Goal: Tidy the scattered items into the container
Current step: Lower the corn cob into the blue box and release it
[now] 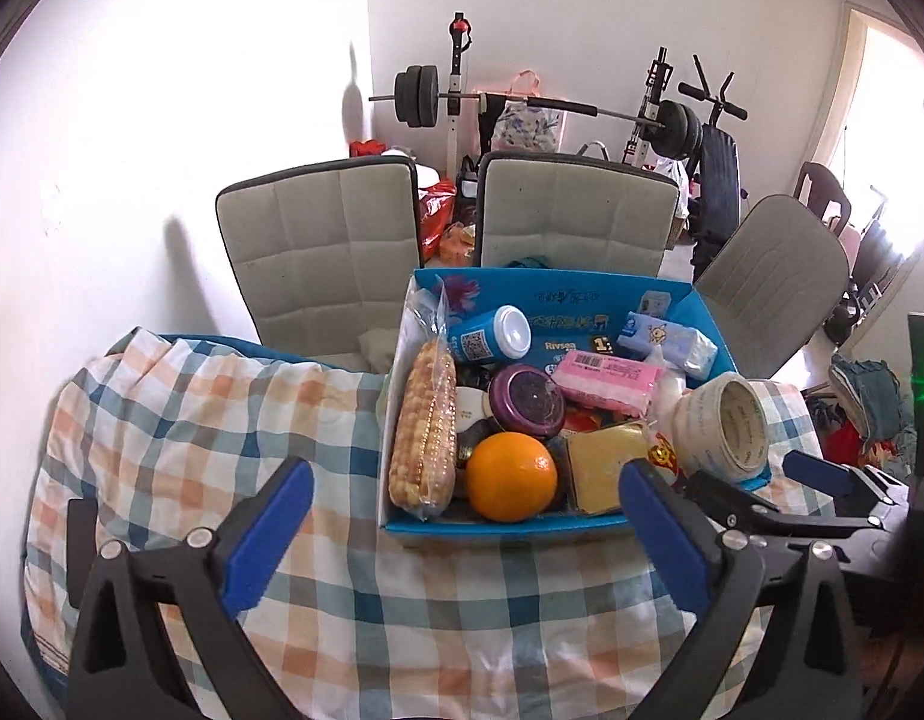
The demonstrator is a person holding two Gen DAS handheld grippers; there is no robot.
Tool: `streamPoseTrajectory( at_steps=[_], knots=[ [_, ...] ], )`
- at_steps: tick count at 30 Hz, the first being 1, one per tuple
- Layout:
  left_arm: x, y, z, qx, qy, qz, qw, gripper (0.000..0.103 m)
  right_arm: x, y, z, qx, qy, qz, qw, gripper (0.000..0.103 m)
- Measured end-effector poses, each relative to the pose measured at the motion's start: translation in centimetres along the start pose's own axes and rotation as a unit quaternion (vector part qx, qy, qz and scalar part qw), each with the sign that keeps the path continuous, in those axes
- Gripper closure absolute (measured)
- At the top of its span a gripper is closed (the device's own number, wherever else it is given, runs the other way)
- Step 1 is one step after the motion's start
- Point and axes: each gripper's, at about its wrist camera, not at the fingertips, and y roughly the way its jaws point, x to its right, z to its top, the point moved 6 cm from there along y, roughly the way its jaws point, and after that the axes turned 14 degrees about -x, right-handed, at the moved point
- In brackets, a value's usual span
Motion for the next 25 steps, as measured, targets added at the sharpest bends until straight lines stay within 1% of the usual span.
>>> streamPoseTrajectory(
  at_steps=[2, 4, 9, 13, 18, 25],
  knots=[
    [0.4, -1.0, -0.7, 0.002, -0.001, 0.015, 0.9999, 0.0, 0.8, -2.5, -1.1, 0.013, 0.004, -0.014, 1.0, 0.0],
    [0.8, -2.1, -1.5, 0.006, -0.004, 0.027, 0.9996, 0.0, 1.1, -4.6, -2.5, 0.019, 0.005, -0.018, 1.0, 0.0],
    [1.2, -4.5, -3.1, 0.017, -0.017, 0.031, 0.9992, 0.0, 1.5, -7.5, -4.8, 0.03, 0.003, -0.02, 0.999, 0.0],
    [1.4, -6.0, -3.9, 0.026, -0.024, 0.036, 0.9987, 0.0, 1.7, -8.8, -5.7, 0.036, -0.002, -0.014, 0.999, 0.0],
    [1.4, -7.3, -4.7, 0.029, -0.032, 0.044, 0.9981, 0.0, 2.2, -9.8, -6.5, 0.04, -0.002, -0.019, 0.999, 0.0],
    [1.7, -8.1, -5.6, 0.031, -0.036, 0.045, 0.9978, 0.0, 2.3, -10.8, -7.6, 0.043, -0.014, -0.018, 0.999, 0.0]
  ],
)
